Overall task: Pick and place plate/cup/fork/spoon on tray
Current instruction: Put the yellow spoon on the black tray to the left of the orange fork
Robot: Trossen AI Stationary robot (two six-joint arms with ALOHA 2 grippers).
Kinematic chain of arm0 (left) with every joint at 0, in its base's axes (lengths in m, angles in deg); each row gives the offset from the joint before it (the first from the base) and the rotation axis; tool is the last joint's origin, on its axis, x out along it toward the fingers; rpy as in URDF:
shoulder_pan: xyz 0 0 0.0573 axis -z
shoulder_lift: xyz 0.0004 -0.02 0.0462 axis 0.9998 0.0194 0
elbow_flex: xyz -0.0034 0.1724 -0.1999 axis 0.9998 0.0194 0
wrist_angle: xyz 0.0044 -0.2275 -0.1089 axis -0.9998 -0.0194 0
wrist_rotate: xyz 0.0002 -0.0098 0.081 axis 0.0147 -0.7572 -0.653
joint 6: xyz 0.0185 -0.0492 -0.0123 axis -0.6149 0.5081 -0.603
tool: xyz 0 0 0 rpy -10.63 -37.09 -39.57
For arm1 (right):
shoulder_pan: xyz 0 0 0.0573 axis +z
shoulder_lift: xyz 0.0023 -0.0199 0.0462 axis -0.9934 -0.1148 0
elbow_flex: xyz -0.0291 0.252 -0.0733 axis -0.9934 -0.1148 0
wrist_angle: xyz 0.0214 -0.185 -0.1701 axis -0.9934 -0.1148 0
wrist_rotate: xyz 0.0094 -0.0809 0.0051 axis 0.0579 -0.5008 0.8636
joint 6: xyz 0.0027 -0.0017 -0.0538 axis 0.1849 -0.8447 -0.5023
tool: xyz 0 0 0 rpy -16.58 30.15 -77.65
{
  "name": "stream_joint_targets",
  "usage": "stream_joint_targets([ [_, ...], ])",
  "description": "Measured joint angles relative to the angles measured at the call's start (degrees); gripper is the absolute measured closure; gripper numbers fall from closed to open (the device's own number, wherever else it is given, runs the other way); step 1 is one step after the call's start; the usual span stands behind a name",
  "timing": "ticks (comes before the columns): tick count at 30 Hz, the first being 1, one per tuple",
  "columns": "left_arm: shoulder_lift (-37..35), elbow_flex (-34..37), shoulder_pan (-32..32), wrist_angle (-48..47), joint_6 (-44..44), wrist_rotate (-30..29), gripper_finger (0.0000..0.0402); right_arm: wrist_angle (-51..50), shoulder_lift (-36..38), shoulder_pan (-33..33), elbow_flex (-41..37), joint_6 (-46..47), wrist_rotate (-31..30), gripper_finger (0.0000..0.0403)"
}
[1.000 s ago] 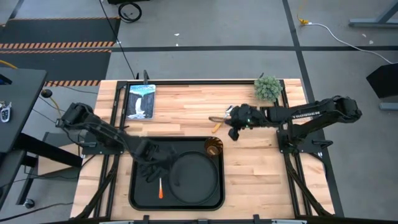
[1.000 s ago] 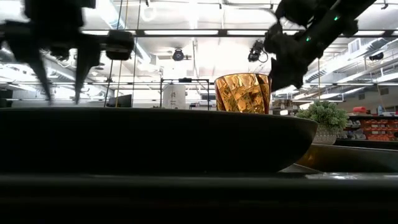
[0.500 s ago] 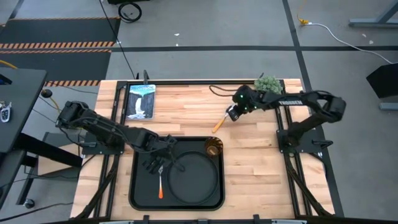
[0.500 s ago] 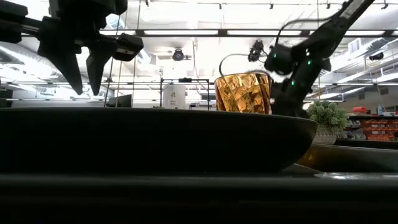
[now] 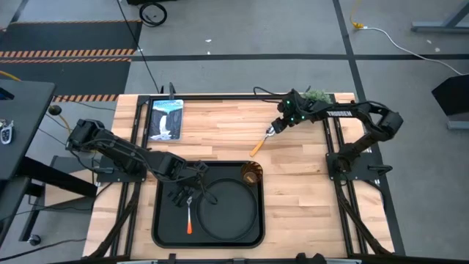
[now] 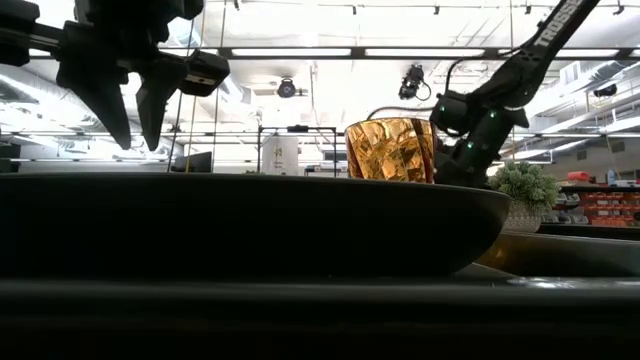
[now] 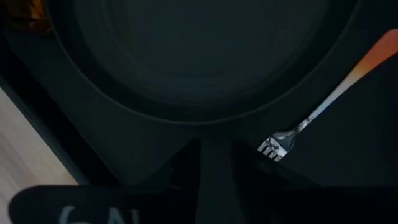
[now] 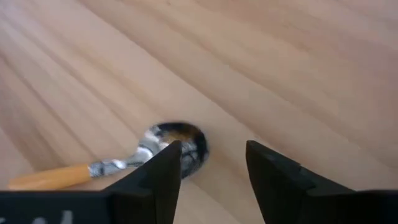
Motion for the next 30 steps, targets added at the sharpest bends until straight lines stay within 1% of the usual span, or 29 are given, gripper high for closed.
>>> stream_joint_targets([
  [4,0.0,0.0,0.0,1.2,-0.2,0.0,0.0308,1.0,-4.2,-1.1,0.0,-1.3,3.6,0.0231],
  [8,0.0,0.0,-0.1,1.3,0.5,0.0,0.0308,3.5,-6.9,-1.2,0.2,-2.0,6.4,0.0248],
  [14,0.0,0.0,-0.1,1.1,1.4,0.0,0.0308,3.5,-5.9,-1.1,0.0,-2.7,6.2,0.0286],
  [18,0.0,0.0,-0.1,1.2,1.4,0.0,0.0308,2.7,-4.9,-0.8,-0.2,-2.9,7.8,0.0310],
  [21,0.0,0.0,-0.2,1.1,1.3,-0.2,0.0308,2.8,-5.0,-0.8,-0.2,-3.0,7.8,0.0326],
  [30,0.0,0.0,-0.1,1.0,1.9,-0.2,0.0308,6.2,-5.2,-0.3,-1.0,-2.2,7.5,0.0367],
])
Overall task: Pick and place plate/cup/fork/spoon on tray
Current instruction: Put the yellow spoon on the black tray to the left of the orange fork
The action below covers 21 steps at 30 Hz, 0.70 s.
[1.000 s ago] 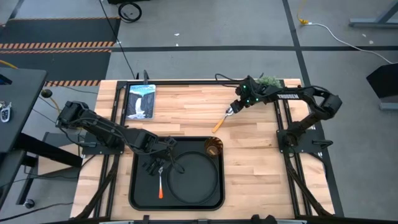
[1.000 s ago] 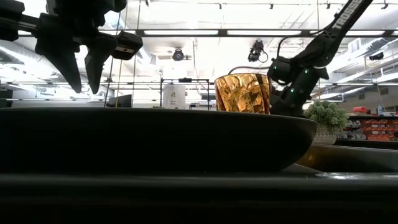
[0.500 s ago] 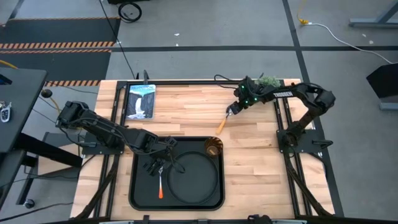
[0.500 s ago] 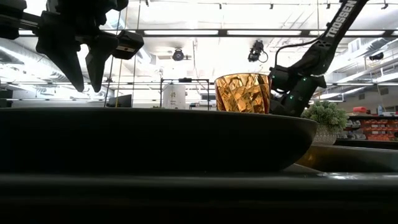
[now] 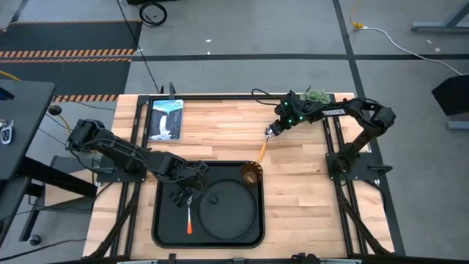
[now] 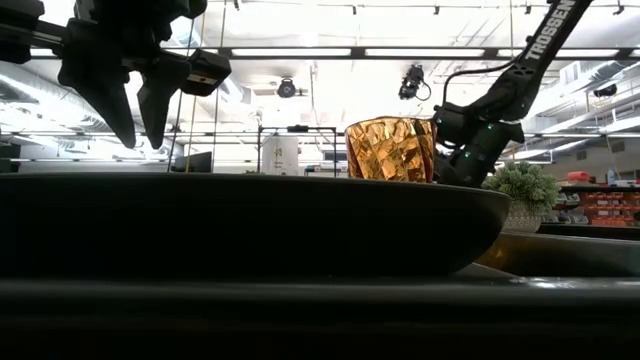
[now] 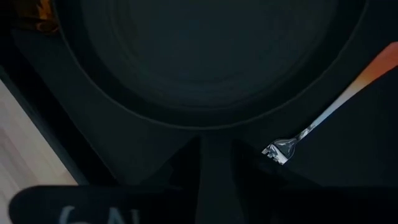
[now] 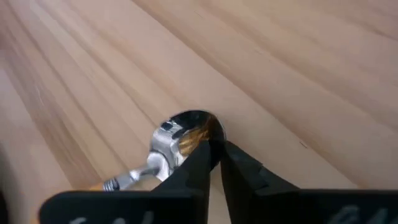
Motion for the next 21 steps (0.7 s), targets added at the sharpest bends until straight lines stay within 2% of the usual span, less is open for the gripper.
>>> stream_joint_targets([
  [5,0.0,0.0,0.0,0.1,3.1,0.0,0.0308,1.3,0.1,0.0,-0.1,0.8,0.0,0.0395],
  [13,0.0,0.0,0.0,0.3,8.8,0.0,0.0308,2.7,0.6,0.0,-0.2,1.9,-0.5,0.0399],
  [21,-2.2,0.0,-1.8,3.0,9.2,-1.1,0.0308,2.3,7.8,2.3,-0.2,0.4,-0.7,0.0401],
])
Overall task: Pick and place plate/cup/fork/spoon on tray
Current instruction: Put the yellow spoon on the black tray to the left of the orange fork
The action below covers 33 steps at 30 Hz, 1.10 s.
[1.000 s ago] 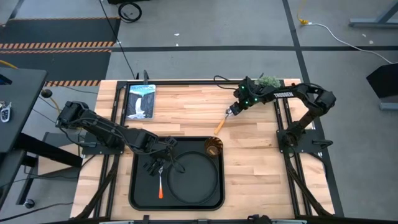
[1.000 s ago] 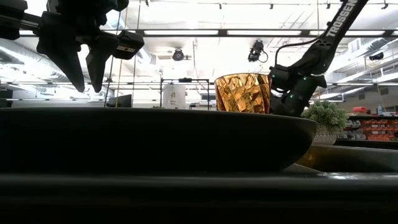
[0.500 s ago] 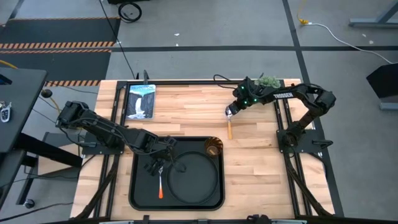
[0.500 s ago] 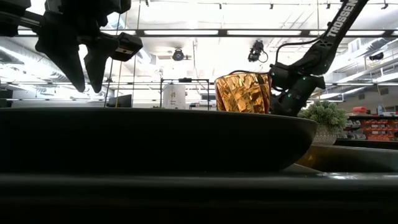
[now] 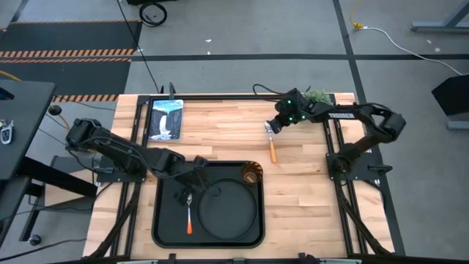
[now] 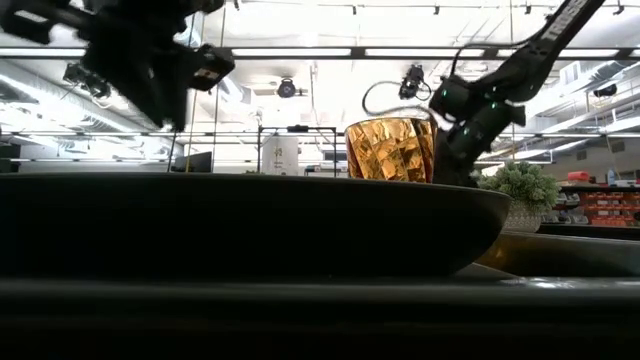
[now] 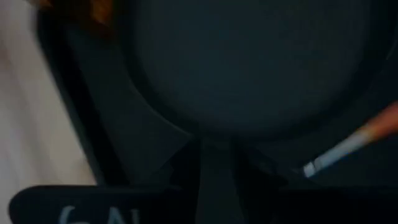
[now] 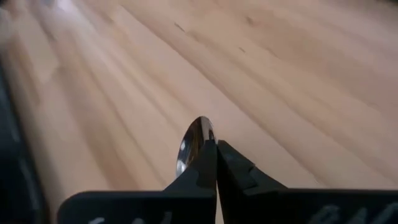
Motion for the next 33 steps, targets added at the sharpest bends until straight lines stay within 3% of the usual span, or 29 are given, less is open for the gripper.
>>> stream_joint_targets([
  [10,-1.1,0.0,-7.1,15.0,8.1,-4.1,0.0308,-0.7,14.0,6.9,0.0,-0.3,-5.1,0.0402],
  [14,-1.1,0.0,-11.2,20.8,17.1,-8.4,0.0308,0.2,19.2,11.5,0.0,0.0,-8.7,0.0402],
  [22,-0.7,0.0,-16.6,30.2,25.9,-3.4,0.0302,1.6,29.1,22.8,0.0,-1.0,-16.8,0.0403],
  [27,0.4,-0.1,-17.0,37.6,32.7,-2.9,0.0270,6.7,31.0,32.0,0.0,-3.0,-24.1,0.0403],
  [33,3.6,0.0,-16.5,43.7,34.8,-2.8,0.0219,16.7,27.4,39.9,0.1,-5.5,-34.5,0.0403],
])
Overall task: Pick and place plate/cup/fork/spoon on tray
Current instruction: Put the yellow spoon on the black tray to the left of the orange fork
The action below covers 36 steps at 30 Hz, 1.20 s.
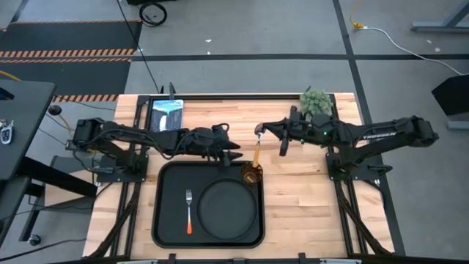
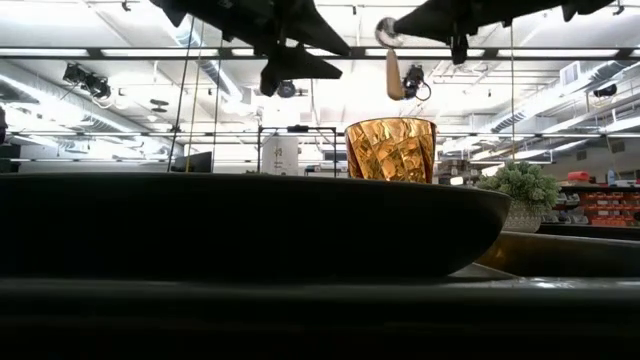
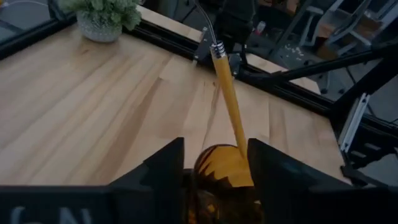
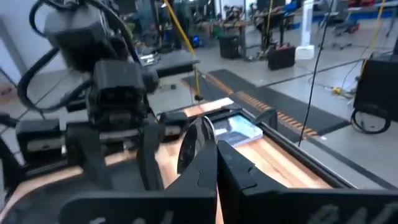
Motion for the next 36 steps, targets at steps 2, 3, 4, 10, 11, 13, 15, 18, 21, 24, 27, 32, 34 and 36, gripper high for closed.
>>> stream_joint_targets([
  [2,1.0,0.0,0.0,2.0,0.5,0.1,0.0204,2.2,-1.4,1.4,0.0,0.0,-2.8,0.0403],
  [3,1.2,0.0,0.0,2.6,0.5,0.4,0.0198,3.5,-2.2,2.0,0.0,0.0,-3.9,0.0403],
  [4,1.2,0.0,0.0,3.2,0.5,0.8,0.0194,4.6,-3.0,2.6,0.0,0.0,-5.0,0.0403],
  [10,1.9,0.0,0.0,6.0,0.5,2.6,0.0192,10.7,-7.0,4.2,0.0,0.8,-7.5,0.0403],
  [11,2.1,0.0,0.0,6.3,0.5,2.7,0.0195,11.9,-7.6,4.2,0.0,1.2,-7.5,0.0403],
  [13,2.3,0.0,0.0,5.8,0.8,2.8,0.0202,13.4,-8.5,4.2,0.0,1.5,-7.5,0.0403],
  [15,2.3,0.0,0.3,5.9,0.8,2.7,0.0211,15.1,-9.6,4.2,0.0,1.5,-7.5,0.0403],
  [18,2.3,0.0,0.4,5.4,0.8,2.7,0.0225,17.5,-10.8,4.2,0.0,1.7,-8.5,0.0403],
  [21,2.3,0.0,0.4,4.8,0.8,2.8,0.0240,18.9,-11.0,4.2,0.0,1.6,-8.8,0.0403],
  [24,2.3,0.0,0.4,3.9,0.9,2.7,0.0260,19.6,-11.1,4.2,0.0,1.2,-8.8,0.0403],
  [27,2.3,0.0,0.4,3.5,1.2,2.6,0.0285,20.3,-11.2,4.2,0.0,0.7,-8.7,0.0402],
  [32,2.3,0.0,0.1,3.1,1.6,2.5,0.0342,20.4,-11.3,4.2,0.0,-0.5,-8.4,0.0393],
  [34,2.3,0.0,-0.1,2.8,2.1,2.0,0.0366,21.0,-11.2,4.2,0.0,-0.6,-8.1,0.0383],
  [36,2.3,0.0,-0.2,3.0,2.1,0.9,0.0369,20.8,-11.2,4.3,0.1,-0.5,-7.6,0.0368],
])
